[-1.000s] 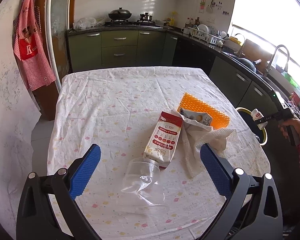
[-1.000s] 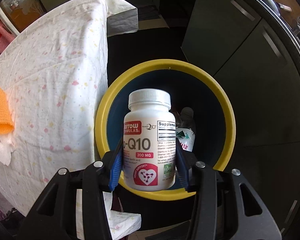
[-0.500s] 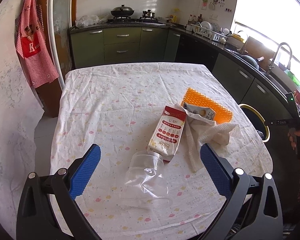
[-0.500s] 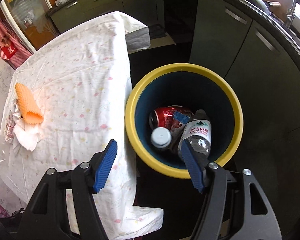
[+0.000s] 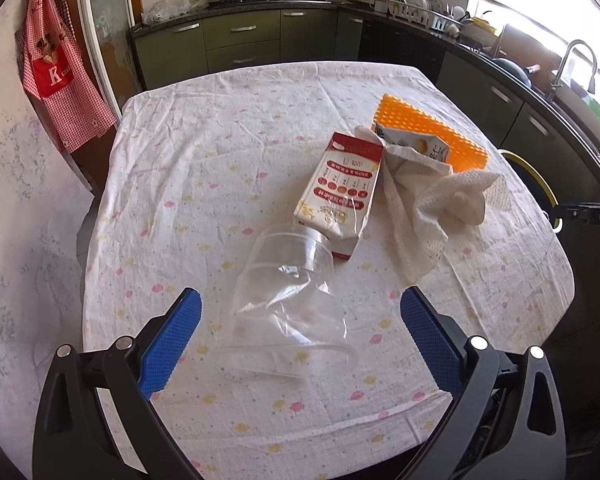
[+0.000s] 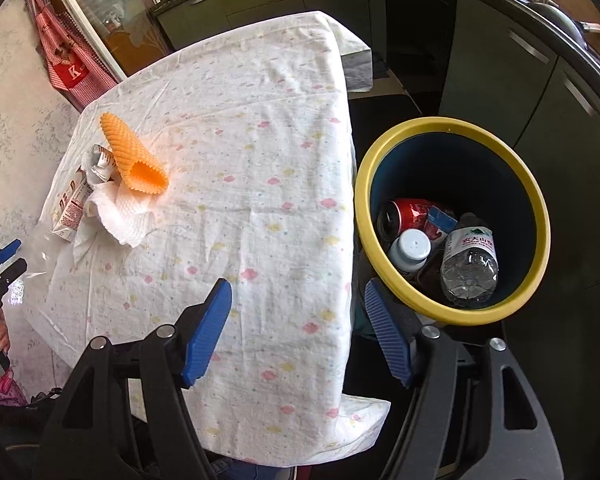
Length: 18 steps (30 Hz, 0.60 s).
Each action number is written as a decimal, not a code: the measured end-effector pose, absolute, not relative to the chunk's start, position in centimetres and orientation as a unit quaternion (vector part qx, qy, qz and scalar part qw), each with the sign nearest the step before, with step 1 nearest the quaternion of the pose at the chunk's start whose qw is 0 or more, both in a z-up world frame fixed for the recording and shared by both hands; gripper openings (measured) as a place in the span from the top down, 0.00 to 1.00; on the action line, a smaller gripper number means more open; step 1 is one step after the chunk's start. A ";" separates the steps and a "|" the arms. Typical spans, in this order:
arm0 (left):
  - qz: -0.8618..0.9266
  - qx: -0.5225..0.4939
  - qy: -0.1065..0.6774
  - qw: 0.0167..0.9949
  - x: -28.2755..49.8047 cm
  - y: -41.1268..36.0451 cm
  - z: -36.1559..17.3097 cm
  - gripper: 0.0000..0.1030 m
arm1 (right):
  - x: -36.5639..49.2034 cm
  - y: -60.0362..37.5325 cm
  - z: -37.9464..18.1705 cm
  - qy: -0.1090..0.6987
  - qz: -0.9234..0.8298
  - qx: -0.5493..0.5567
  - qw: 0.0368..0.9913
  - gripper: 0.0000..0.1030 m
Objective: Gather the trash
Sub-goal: 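Move the left gripper to the clear plastic cup and grasp its rim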
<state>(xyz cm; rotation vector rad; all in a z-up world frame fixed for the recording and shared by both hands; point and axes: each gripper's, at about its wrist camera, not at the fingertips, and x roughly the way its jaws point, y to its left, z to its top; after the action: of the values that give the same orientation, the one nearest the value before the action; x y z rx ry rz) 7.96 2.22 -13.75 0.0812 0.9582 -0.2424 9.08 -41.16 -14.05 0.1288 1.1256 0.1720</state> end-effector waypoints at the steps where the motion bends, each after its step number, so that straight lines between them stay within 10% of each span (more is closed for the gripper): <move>1: -0.117 0.041 0.460 0.879 7.7 2.3 -14.0 0.05 | 9.0 -41.0 -14.0 0.532 0.083 0.060 0.841 0.35; 18: -0.121 -0.012 0.457 0.881 7.7 4.8 -16.6 0.07 | 9.7 -39.3 -14.5 0.538 0.100 0.049 0.836 0.35</move>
<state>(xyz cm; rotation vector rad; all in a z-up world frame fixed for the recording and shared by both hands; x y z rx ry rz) 7.66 4.81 -16.56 -0.0255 0.9512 -0.2516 9.71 -39.25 -14.52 0.1036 1.1387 0.2118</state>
